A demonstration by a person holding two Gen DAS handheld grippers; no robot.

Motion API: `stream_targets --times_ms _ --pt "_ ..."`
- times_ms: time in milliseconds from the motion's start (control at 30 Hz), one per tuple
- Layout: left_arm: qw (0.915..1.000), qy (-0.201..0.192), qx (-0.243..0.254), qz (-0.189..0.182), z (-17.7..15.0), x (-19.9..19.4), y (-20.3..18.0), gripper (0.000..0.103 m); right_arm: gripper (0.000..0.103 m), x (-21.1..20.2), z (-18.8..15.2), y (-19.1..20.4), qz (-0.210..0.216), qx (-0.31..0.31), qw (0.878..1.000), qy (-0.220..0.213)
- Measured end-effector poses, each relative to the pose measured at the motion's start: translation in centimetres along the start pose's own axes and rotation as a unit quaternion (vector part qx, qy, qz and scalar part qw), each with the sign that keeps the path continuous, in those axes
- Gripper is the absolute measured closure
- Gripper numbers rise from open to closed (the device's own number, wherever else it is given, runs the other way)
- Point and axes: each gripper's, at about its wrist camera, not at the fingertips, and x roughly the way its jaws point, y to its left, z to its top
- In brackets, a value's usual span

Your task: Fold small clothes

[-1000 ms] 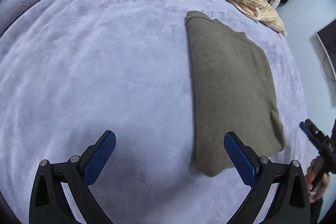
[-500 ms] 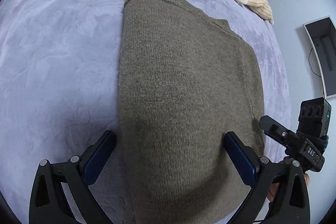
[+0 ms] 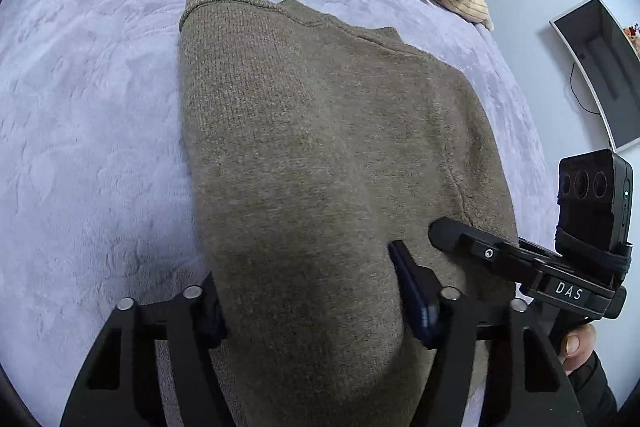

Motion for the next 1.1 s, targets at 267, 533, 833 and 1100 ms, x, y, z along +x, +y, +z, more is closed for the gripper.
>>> stream_targets --times_ms 267,533,833,1100 --pt "0.999 -0.018 0.027 0.03 -0.1 -1.8 -1.9 0.053 0.068 -1.7 -0.1 2.9 -0.033 -0.04 0.998 -0.022" --pt "0.9984 -0.016 0.025 0.048 -0.8 -3.5 -2.5 0.054 0.069 -3.4 -0.6 5.7 -0.054 -0.056 0.997 -0.027" --pt "0.9968 -0.007 0.042 0.067 -3.1 -5.0 -3.8 0.054 0.069 -4.4 -2.6 7.4 -0.07 -0.049 0.996 -0.017" --pt "0.9956 -0.018 0.051 0.077 -5.9 -7.3 -4.9 0.054 0.069 -6.3 -5.2 9.4 -0.076 -0.059 0.995 -0.026"
